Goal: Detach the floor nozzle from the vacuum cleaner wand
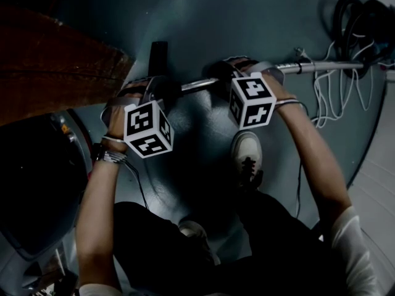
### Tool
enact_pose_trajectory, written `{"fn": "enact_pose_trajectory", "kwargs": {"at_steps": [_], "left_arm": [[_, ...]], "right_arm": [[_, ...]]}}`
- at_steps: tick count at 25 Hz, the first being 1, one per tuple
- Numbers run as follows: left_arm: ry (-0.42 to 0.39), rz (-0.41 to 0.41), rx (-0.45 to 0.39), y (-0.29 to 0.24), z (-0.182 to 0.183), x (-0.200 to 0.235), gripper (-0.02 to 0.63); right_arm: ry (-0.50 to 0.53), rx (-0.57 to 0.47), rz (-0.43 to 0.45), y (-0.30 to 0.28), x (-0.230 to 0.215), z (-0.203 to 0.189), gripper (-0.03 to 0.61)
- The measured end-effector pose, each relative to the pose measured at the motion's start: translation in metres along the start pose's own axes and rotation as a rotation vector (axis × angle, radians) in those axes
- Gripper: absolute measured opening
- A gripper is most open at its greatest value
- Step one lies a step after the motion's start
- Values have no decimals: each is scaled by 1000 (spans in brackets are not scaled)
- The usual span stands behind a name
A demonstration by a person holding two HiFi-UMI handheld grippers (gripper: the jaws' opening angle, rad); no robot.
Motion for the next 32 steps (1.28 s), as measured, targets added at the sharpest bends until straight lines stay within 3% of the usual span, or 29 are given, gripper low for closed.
{"fn": "enact_pose_trajectory", "kwargs": {"at_steps": [7,18,21,26,30,32], "left_arm": [[218,-138,-50,-2,-5,-8,181],[343,-245,-104,-3,-9,-13,181],[322,-233,-105,-3,-9,-12,181],[203,-174,-94,-2,-7,-13,181],[45,-87,-4,0,-13,-4,181],[47,-51,21,4,-23,2,181]], "right_arm": [[17,10,11,-2,8,-3,147],[28,4,20,-5,16,-2,147],[23,-1,16,-5,15,-2,147],[17,-9,4,-3,14,-2,147],[27,28,14,-5,13,-10,147],[17,50,23,-4,17,-21,147]]}}
Point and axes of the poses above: the fingertips, and each gripper's own axes: y backward along the fingers, x to its left, z out of its top, the point moved 5 cm from there along y, backward along the fingers, and after that the axes turned 12 degrees about -x, right-handed, at the moved point
